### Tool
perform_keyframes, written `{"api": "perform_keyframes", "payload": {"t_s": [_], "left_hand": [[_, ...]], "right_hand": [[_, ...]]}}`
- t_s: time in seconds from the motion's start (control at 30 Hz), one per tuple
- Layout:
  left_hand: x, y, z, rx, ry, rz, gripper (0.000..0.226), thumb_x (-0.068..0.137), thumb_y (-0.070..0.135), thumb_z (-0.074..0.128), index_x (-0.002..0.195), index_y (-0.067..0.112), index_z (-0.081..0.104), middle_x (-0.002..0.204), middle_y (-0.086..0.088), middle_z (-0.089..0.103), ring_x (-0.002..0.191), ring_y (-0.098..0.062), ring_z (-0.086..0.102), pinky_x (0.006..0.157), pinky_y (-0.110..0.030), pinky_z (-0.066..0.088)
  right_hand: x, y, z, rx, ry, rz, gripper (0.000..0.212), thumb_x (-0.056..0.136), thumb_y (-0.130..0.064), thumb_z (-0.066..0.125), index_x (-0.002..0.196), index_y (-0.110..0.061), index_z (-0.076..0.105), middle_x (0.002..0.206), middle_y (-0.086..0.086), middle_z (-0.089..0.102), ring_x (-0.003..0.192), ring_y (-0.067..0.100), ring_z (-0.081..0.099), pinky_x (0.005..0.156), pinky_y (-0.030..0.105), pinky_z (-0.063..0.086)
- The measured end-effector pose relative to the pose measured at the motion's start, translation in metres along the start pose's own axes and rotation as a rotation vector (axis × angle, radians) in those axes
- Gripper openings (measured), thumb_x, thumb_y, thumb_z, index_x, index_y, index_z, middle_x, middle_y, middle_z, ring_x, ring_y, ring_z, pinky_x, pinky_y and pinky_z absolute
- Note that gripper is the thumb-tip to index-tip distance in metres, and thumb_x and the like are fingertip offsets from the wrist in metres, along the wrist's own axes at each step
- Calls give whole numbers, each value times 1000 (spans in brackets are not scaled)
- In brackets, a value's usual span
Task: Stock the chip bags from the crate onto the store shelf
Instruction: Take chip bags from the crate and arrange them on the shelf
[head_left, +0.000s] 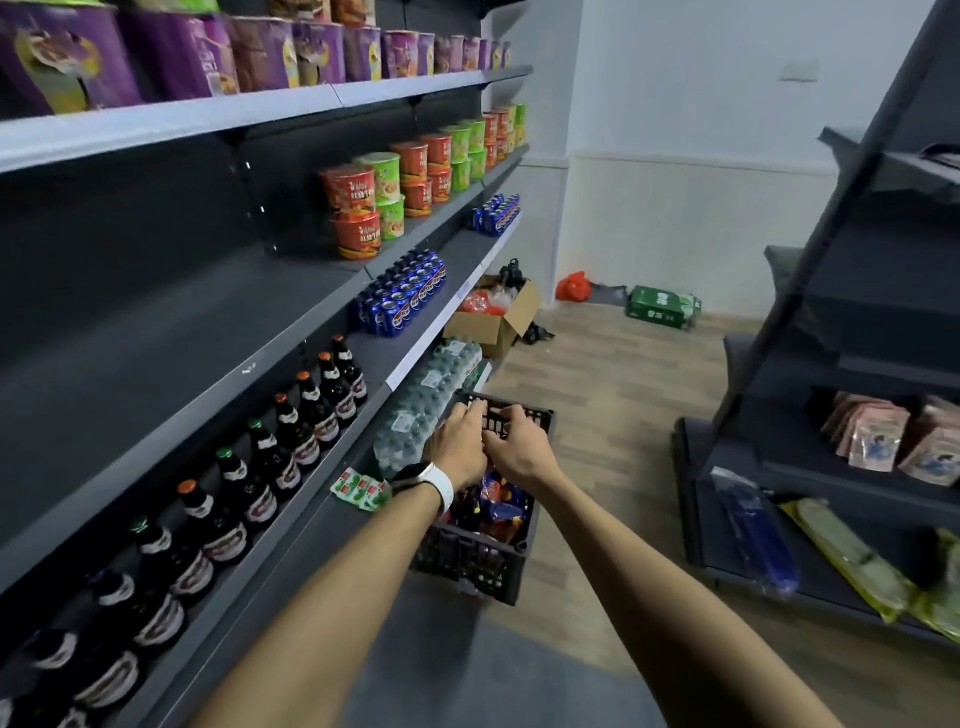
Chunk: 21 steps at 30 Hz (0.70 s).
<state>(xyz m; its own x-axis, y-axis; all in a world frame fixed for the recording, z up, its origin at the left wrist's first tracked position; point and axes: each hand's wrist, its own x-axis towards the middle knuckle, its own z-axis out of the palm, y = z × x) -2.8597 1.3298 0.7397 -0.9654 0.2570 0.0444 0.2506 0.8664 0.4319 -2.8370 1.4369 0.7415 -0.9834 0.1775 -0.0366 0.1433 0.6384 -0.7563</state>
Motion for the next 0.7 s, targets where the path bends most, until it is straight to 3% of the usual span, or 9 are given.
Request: {"api": "perform_keyframes", "payload": {"t_s": [0.17,0.3,0.5,0.63,0.7], "left_hand": [[63,-34,18,-99,-71,-65,58,83,13,60,138,16,41,133,-13,47,123,-34,49,98,-46,46],[99,-53,39,-199,-130,-112,57,84,4,57,139,11,42,138,-16,48,127,-34,47,104,-41,42],[135,-74,73,-328,-170,-269,37,90,4,49,127,8,52,117,-19,60,109,-35,56,92,-39,45],[151,-83,97,-346,-213,-349,35,92,5,50,127,8,52,111,-13,60,102,-32,58,88,-38,48],[165,-85,111,-364,-243,-394,33,93,7,51,126,9,51,113,-11,59,101,-32,59,88,-39,50]], "right_hand": [[60,10,20,-22,-30,60,43,92,-27,57,129,-5,51,122,17,65,109,33,61,90,36,47],[97,22,37,-45,-75,92,45,92,-26,57,130,-4,50,123,18,64,111,33,60,89,35,45],[143,59,55,-49,-143,159,40,91,-35,60,120,-8,54,114,13,67,103,32,64,86,36,49],[163,91,61,-22,-219,208,42,91,-33,60,126,-12,51,109,9,67,94,25,63,84,34,50],[180,112,64,-20,-275,240,39,90,-34,60,123,-15,50,107,7,66,93,24,65,85,39,54]]}}
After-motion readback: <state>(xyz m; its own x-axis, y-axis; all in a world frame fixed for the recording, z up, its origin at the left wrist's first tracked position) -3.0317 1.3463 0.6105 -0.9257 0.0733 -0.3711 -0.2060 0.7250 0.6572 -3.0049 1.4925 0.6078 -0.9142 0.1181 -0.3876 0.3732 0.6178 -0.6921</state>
